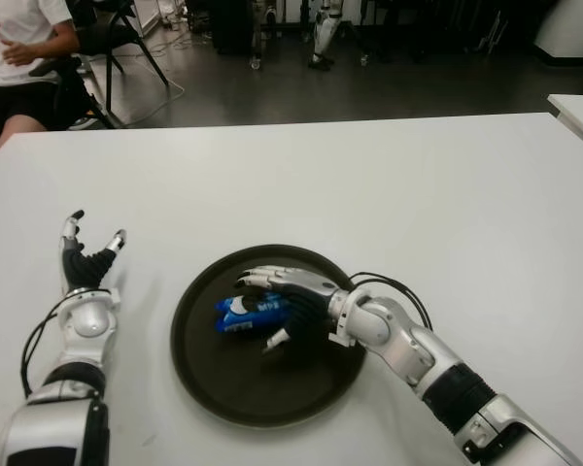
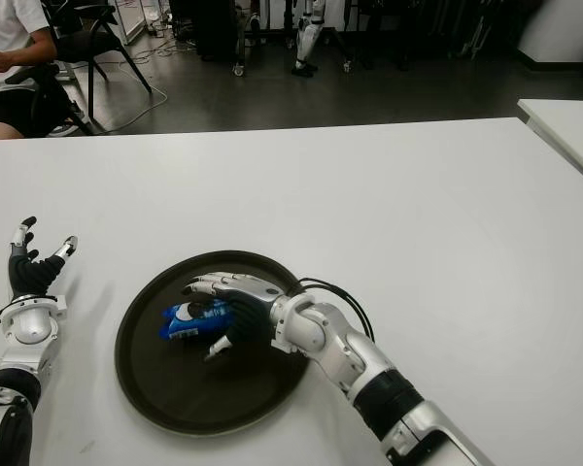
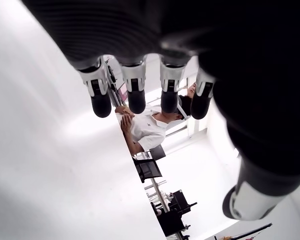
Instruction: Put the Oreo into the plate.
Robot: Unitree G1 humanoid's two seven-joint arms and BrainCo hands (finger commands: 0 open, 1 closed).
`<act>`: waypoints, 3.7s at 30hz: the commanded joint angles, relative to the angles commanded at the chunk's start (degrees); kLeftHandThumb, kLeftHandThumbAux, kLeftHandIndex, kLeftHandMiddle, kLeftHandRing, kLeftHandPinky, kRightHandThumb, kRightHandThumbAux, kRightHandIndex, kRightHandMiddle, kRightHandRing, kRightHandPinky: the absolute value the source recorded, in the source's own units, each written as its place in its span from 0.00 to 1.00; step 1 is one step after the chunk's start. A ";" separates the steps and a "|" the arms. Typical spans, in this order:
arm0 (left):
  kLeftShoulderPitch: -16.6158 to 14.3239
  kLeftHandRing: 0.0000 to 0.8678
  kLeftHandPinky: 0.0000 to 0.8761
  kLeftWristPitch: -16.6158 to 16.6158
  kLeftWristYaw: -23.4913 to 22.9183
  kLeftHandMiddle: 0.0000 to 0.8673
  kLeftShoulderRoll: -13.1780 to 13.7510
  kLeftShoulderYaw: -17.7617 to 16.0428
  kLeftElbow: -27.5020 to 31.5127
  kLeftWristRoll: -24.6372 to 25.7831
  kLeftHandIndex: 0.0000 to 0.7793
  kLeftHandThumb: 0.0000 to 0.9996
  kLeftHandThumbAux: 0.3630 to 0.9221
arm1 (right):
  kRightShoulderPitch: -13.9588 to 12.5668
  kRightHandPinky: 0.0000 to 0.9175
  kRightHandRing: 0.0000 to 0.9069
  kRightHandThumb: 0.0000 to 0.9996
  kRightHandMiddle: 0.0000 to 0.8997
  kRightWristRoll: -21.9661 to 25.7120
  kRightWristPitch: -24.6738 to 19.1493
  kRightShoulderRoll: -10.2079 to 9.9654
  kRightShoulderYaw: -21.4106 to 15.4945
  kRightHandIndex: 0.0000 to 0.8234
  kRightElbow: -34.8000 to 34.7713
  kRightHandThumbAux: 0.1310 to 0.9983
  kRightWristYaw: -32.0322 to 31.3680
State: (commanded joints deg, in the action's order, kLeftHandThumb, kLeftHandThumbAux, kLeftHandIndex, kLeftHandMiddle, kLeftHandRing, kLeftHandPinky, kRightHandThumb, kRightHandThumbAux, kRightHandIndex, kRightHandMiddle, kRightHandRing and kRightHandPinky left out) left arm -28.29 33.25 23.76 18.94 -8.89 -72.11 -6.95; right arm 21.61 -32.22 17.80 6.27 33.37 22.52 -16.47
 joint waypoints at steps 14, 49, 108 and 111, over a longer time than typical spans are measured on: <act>-0.19 0.00 0.00 -0.15 -0.55 0.00 0.00 0.04 -0.05 0.00 0.01 0.00 0.59 | 0.01 0.00 0.00 0.00 0.00 0.66 -0.16 0.03 -0.23 0.00 0.05 0.62 -0.87; 0.13 0.00 0.00 1.30 0.58 0.02 -0.28 0.77 0.55 -0.42 0.02 0.00 0.59 | 2.42 0.00 0.00 0.00 0.00 6.41 2.40 1.48 -10.31 0.00 3.47 0.58 7.48; 0.08 0.00 0.00 1.00 -0.97 0.02 0.70 -0.61 -0.44 0.54 0.02 0.00 0.58 | 19.61 0.02 0.01 0.00 0.01 40.89 0.40 0.84 -53.28 0.00 52.72 0.69 20.20; -0.02 0.00 0.00 0.72 -1.34 0.02 0.61 -0.88 -0.51 0.81 0.02 0.00 0.59 | 19.51 0.02 0.00 0.00 0.01 40.87 1.05 0.79 -53.80 0.00 52.60 0.67 20.03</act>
State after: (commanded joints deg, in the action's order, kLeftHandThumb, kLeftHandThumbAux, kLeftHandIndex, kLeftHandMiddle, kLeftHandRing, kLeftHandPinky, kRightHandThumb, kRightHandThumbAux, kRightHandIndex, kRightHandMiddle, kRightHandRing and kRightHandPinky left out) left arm -28.31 33.97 22.42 19.55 -9.77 -72.62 -6.15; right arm 41.12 8.65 18.85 7.06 -20.43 75.11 3.56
